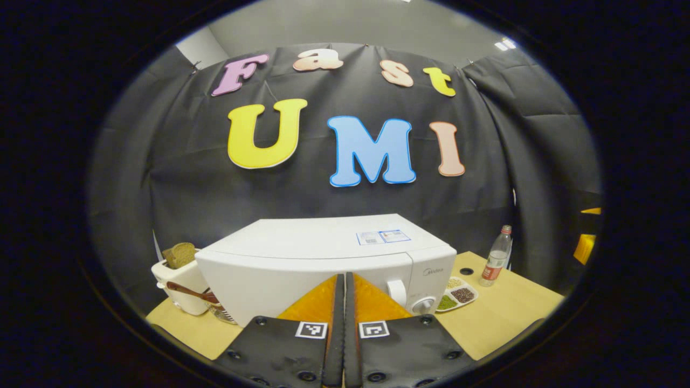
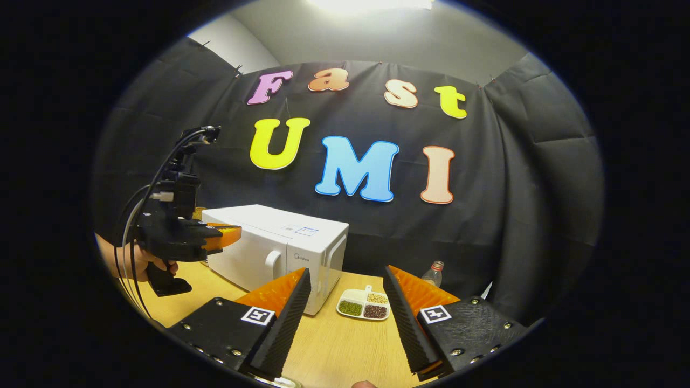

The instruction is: Open the microwave oven with the left hand, put the food in, and close the microwave oven.

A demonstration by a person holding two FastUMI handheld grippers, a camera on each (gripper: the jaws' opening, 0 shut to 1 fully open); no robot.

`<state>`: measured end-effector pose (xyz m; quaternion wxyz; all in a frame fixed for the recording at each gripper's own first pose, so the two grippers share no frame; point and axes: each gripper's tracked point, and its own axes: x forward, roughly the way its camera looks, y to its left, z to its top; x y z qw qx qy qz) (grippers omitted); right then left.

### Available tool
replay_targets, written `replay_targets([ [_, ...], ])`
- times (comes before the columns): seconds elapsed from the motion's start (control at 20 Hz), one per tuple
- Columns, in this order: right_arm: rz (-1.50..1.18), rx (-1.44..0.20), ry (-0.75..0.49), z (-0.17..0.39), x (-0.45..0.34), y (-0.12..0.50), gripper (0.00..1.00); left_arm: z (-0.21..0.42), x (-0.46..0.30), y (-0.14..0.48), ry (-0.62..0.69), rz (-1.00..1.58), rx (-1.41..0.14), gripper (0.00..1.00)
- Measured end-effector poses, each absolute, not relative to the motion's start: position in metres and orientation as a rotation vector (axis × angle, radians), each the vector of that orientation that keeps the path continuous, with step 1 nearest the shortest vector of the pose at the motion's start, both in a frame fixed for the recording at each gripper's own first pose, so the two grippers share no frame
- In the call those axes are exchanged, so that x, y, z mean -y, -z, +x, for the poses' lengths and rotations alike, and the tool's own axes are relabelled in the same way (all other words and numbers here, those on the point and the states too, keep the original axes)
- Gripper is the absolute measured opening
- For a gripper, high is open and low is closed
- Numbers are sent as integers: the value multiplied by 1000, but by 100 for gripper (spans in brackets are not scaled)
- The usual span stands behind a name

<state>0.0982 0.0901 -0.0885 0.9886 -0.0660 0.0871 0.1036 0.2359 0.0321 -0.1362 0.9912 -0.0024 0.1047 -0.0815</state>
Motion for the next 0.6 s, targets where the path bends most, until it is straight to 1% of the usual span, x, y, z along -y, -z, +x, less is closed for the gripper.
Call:
replay_targets([
  [0.15, -128, -163, -205, 90, -97, 82, 83, 216, -48, 121, 152, -8, -192, 4],
  [0.2, -121, -161, -205, 87, -101, 80, 83, 209, -53, 116, 150, -10, -188, 5],
  [0.25, -121, -159, -203, 84, -103, 79, 83, 201, -55, 112, 151, -15, -183, 7],
  [0.35, -125, -156, -201, 77, -107, 77, 83, 185, -64, 101, 147, -14, -167, 7],
  [0.4, -124, -156, -203, 74, -110, 76, 83, 177, -69, 96, 146, -10, -160, 5],
  [0.45, -123, -155, -204, 70, -112, 76, 83, 169, -73, 90, 142, -7, -152, 7],
  [0.5, -124, -154, -205, 68, -114, 74, 83, 161, -78, 86, 140, -6, -146, 5],
  [0.6, -124, -153, -207, 62, -118, 72, 83, 145, -87, 81, 130, -7, -142, 4],
])
